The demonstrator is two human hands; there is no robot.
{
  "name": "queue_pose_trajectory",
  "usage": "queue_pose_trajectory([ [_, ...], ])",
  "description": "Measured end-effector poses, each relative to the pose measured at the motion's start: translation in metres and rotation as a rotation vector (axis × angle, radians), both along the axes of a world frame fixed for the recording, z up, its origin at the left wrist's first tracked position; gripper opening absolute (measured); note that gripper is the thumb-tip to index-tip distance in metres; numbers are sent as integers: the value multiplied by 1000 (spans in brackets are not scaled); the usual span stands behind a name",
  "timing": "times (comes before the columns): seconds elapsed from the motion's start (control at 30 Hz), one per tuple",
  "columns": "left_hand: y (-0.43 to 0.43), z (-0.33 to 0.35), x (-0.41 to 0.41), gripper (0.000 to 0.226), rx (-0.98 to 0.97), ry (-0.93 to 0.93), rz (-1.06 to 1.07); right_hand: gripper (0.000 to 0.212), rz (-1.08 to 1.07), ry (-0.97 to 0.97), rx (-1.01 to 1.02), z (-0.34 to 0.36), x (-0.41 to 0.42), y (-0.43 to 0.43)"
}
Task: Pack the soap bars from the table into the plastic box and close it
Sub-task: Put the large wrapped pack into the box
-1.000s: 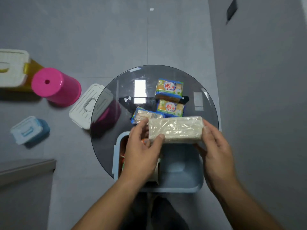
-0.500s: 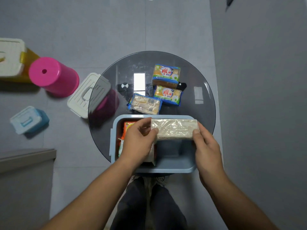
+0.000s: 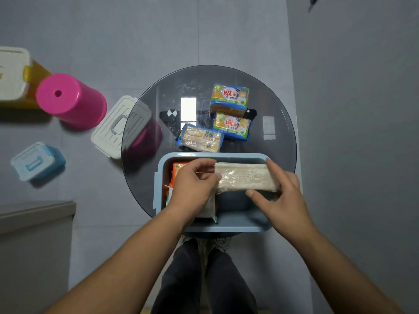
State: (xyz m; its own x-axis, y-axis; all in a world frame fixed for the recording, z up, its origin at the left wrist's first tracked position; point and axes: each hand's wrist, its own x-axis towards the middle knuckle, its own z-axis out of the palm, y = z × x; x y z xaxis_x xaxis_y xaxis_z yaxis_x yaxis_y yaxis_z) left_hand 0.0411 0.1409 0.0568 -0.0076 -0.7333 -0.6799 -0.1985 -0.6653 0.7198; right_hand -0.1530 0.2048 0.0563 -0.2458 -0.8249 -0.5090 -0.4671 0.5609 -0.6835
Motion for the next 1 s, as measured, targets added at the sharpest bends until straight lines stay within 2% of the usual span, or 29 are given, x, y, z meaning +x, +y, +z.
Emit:
queue_pose_trajectory([
  [0.1, 1, 2, -1, 29, -23, -13, -25, 85, 128, 88, 38, 2, -6, -7],
  [0.27, 10, 4, 7, 26, -21, 28, -15, 66, 297, 221, -13, 14, -11, -14],
  [0.37, 7, 4, 11, 27, 4, 56, -13, 62, 373, 274, -70, 18, -11, -14],
  [0.67, -1, -1, 10, 27, 44, 44, 0, 62, 416, 360, -154, 12, -6, -25],
  [0.9, -9, -10, 7, 24, 24, -26, -31, 61, 399, 383, -93, 6, -4, -29],
  [1.0, -7, -11, 9, 22, 6, -30, -23, 60, 408, 401, -131, 14, -5, -28],
])
